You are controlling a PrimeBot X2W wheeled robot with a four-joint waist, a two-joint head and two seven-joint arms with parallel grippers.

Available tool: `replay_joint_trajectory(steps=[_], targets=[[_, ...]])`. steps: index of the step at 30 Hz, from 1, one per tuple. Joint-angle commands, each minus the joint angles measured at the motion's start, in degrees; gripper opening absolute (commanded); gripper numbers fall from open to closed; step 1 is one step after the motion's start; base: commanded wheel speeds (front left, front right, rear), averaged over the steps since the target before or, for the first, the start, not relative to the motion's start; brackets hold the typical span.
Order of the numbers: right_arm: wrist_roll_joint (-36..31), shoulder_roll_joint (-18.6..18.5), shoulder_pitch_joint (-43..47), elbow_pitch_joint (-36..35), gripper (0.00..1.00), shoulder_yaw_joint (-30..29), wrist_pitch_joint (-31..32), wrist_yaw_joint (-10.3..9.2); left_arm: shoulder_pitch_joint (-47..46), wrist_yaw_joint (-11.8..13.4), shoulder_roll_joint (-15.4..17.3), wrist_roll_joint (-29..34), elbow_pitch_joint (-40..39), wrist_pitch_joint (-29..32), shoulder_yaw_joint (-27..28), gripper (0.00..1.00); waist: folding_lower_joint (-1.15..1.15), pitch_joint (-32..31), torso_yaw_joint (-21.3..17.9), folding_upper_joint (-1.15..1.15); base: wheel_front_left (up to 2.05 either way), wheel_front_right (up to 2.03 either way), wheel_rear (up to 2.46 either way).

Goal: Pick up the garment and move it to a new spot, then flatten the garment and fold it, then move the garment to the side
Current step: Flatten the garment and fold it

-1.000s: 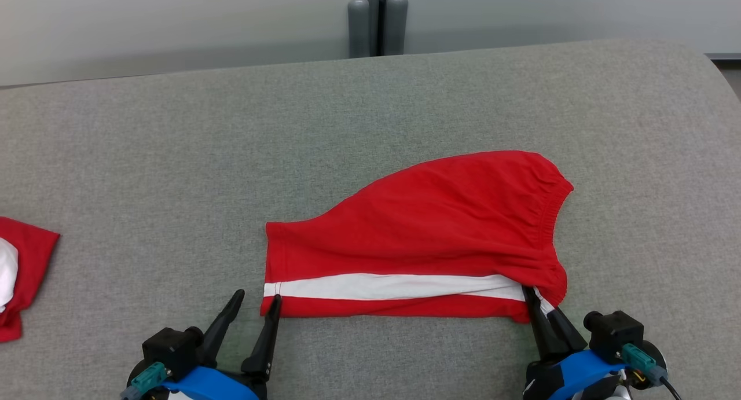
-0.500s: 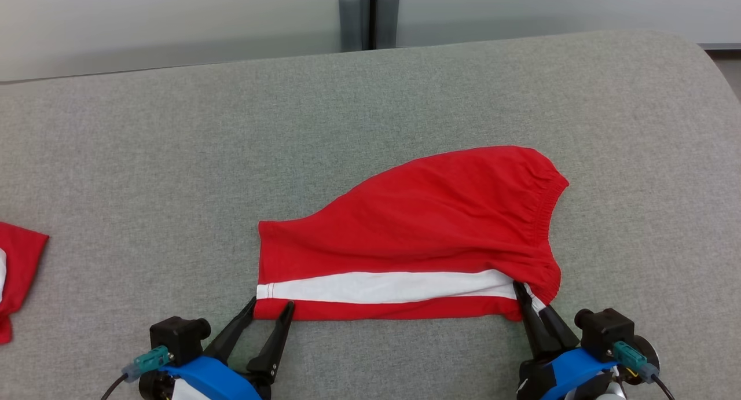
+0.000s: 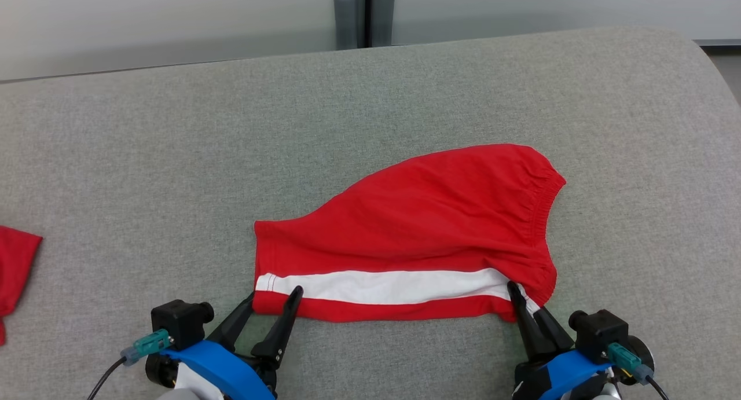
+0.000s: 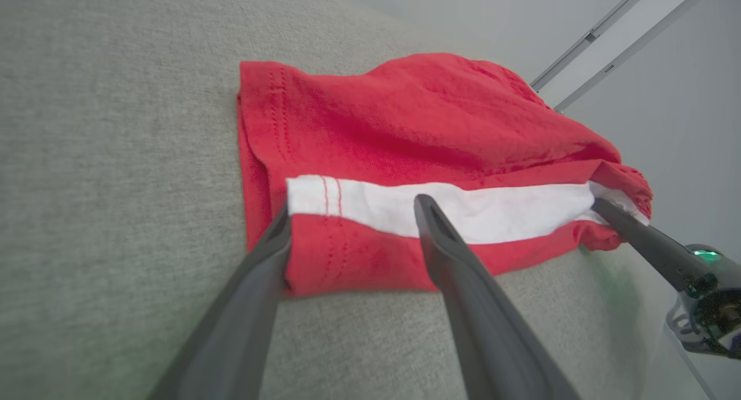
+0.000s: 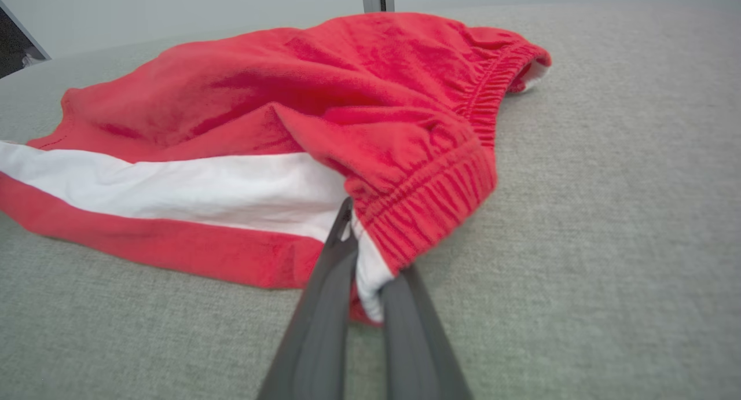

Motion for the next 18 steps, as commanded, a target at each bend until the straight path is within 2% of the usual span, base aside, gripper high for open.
replay_joint_trajectory(steps=[1, 7, 9, 10, 11, 12, 13, 14, 15, 18], targets=[[0.0, -0.3, 0.1, -0.2, 0.00, 0.2, 0.0, 0.01, -1.6, -0.1, 0.3, 0.0, -0.3, 0.0, 0.3, 1.00, 0.00, 0.2, 0.0, 0.00, 0.00, 0.00, 0.00], [0.3, -0.3, -0.2, -0.7, 0.00, 1.2, 0.0, 0.01, -2.4, -0.1, 0.6, -0.2, 0.1, 0.0, 0.3, 1.00, 0.00, 0.9, -0.7, 0.00, 0.00, 0.00, 0.00], [0.4, -0.3, -0.3, -0.9, 0.00, 1.4, 0.0, 0.01, -2.6, -0.1, 0.8, -0.5, 0.3, 0.0, -0.2, 0.73, 0.00, 1.0, -1.0, 0.00, 0.00, 0.00, 0.00], [0.5, -0.3, -0.3, -1.0, 0.00, 1.5, 0.0, 0.01, -2.8, -0.1, 0.9, -0.7, 0.4, 0.0, -0.6, 0.63, 0.00, 1.1, -1.1, 0.00, 0.00, 0.00, 0.00], [0.5, -0.3, -0.3, -1.1, 0.00, 1.6, 0.0, 0.01, -3.2, -0.1, 1.1, -0.6, 0.4, 0.0, -1.0, 0.47, 0.00, 1.1, -1.2, 0.00, 0.00, 0.00, 0.00], [0.6, -0.3, -0.3, -1.2, 0.00, 1.6, 0.0, 0.01, -3.3, -0.1, 1.1, -0.7, 0.6, 0.0, -1.2, 0.45, 0.00, 1.2, -1.3, 0.00, 0.00, 0.00, 0.00], [0.5, -0.3, -0.3, -1.2, 0.00, 1.6, 0.0, 0.01, -3.4, -0.1, 1.2, -0.7, 0.8, 0.0, -1.5, 0.33, 0.00, 1.3, -1.4, 0.00, 0.00, 0.00, 0.00], [0.5, -0.3, -0.4, -1.3, 0.00, 1.6, 0.0, 0.01, -3.5, -0.1, 1.3, -0.4, 0.9, 0.0, -1.6, 0.14, 0.00, 1.3, -1.4, 0.00, 0.00, 0.00, 0.00], [0.6, -0.3, -0.4, -1.3, 0.00, 1.5, 0.0, 0.01, -3.7, -0.1, 1.2, -0.2, 1.0, 0.0, -1.3, 0.03, 0.00, 1.4, -1.4, 0.00, 0.00, 0.00, 0.00], [0.9, -0.3, -0.3, -1.5, 0.00, 1.3, 0.0, 0.01, -3.7, -0.1, 0.9, 0.5, 1.0, 0.0, -1.2, 0.00, 0.00, 1.2, -1.3, 0.00, 0.00, 0.00, 0.00]])
